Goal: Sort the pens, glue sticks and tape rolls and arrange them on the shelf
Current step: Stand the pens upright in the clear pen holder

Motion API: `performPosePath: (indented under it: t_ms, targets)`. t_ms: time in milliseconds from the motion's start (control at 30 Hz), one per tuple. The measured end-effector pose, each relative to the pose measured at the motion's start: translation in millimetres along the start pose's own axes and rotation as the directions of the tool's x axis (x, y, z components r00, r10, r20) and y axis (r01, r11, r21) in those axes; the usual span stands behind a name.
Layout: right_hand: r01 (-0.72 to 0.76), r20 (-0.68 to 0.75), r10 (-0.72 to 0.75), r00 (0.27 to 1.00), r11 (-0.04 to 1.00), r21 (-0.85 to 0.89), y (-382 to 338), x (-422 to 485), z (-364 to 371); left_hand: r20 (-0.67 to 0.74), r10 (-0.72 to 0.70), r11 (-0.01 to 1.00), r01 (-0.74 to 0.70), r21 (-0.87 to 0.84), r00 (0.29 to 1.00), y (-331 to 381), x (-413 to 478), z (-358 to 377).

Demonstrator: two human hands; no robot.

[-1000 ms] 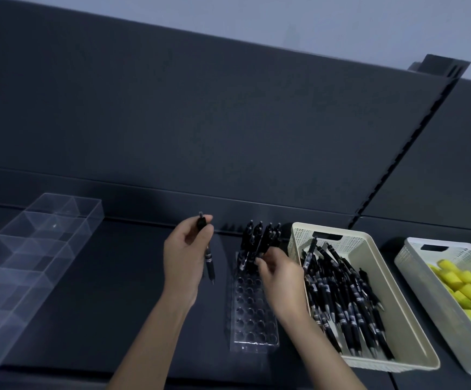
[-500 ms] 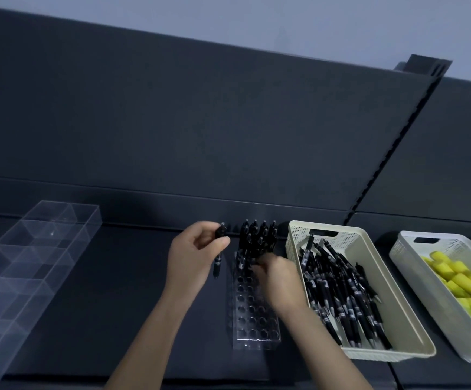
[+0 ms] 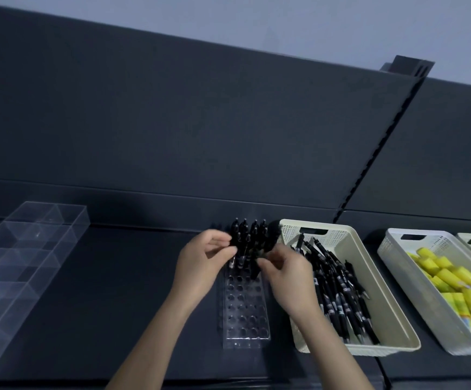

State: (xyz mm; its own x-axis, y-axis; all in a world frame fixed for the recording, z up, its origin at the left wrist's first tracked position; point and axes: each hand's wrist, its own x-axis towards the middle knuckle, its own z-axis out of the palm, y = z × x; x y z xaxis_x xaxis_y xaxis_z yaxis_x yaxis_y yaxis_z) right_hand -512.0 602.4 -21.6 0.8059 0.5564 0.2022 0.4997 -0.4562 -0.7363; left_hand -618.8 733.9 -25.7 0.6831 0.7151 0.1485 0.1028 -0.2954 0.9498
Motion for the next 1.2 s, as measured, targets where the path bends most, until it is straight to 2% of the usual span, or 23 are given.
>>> performPosePath:
  t_ms: [67,133,233,367,500,767,900,967,1067,1200]
  targets:
    - [-0.038,-0.054,0.036,0.998,0.998,-0.040,3.9,6.3,-1.4,0.044,-0.104,0.989,0.099,0.106,0.994,-21.1,-3.7,4.6]
    - [-0.024,-0.052,0.020,0.998,0.997,-0.076,5.0,10.0,0.8,0.127,-0.239,0.965,0.221,0.142,0.963,-41.2,-10.3,13.9]
    - [0.022,-0.003,-0.022,1.000,0.992,-0.126,6.5,11.9,7.2,0.237,-0.306,0.939,0.252,0.235,0.922,-59.5,-20.6,27.3]
    - [0.045,0.076,-0.029,0.997,0.975,-0.219,12.2,16.6,17.8,0.257,-0.268,0.945,0.201,0.258,0.929,-65.8,-21.6,31.0]
    - [0.057,0.146,-0.019,0.989,0.963,-0.264,15.7,18.2,26.5,0.266,-0.278,0.945,0.213,0.249,0.923,-67.3,-22.2,31.0]
    - [0.069,0.152,-0.031,0.988,0.966,-0.248,16.4,19.2,29.9,0.249,-0.277,0.944,0.216,0.249,0.928,-68.5,-21.1,32.8]
    - [0.050,0.177,-0.008,0.984,0.970,-0.237,16.1,16.8,22.2,0.212,-0.235,0.937,0.164,0.309,0.949,-62.5,-22.6,28.6]
    - [0.039,0.138,-0.012,0.990,0.979,-0.199,17.7,12.7,13.5,0.159,-0.184,0.936,0.123,0.329,0.970,-56.6,-21.8,23.1]
    - [0.020,0.004,-0.020,1.000,0.989,-0.148,21.6,6.1,-4.6,0.114,-0.048,0.943,0.008,0.332,0.992,-43.9,-20.6,17.1]
    - [-0.046,-0.124,0.024,0.992,0.983,-0.176,36.9,-1.2,-29.5,0.147,0.049,0.952,-0.091,0.293,0.988,-22.4,-21.5,21.9]
